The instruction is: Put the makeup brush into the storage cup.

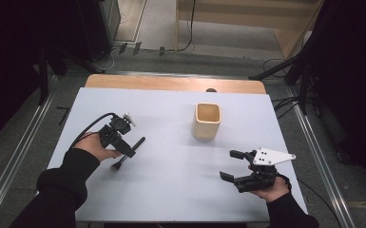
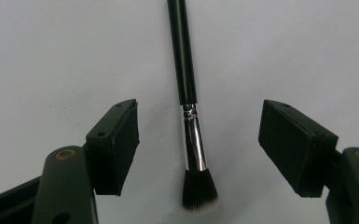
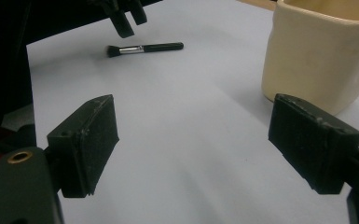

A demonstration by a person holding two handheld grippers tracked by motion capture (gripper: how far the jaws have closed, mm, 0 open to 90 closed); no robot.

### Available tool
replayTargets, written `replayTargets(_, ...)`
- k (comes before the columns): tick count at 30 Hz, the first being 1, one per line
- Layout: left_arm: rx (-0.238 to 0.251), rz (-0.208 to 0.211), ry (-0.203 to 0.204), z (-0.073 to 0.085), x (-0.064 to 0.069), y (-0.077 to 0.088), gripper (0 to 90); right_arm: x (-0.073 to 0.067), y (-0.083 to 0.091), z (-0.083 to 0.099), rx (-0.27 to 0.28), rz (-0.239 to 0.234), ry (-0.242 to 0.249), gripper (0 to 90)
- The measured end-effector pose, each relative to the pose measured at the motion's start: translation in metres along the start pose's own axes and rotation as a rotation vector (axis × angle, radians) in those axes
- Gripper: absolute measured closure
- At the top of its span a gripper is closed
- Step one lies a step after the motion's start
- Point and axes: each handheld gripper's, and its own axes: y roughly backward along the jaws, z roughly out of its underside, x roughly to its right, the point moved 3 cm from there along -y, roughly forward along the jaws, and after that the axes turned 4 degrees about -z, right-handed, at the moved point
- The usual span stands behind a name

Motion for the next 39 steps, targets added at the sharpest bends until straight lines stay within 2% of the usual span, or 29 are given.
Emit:
replayTargets(7,-0.017,0.013,0.014,0.003,0.002,-0.011,29.7,0.001,-0.001,0.001,-0.005,0.000,-0.002,16.5)
replayTargets(23,-0.060,-0.008,0.031,0.006,0.003,-0.031,31.0,0.001,-0.002,0.001,-0.010,0.001,0.000,16.5)
replayTargets(30,-0.075,-0.038,0.036,0.006,0.004,-0.036,36.0,0.001,-0.002,0.001,-0.009,0.004,0.000,16.8)
replayTargets(34,-0.090,-0.089,0.007,0.006,0.007,-0.036,41.0,0.001,-0.001,0.000,-0.009,0.005,0.003,17.3)
replayTargets(39,-0.101,-0.089,0.030,0.006,0.009,-0.036,47.6,0.000,-0.002,0.001,-0.017,0.009,0.007,17.6)
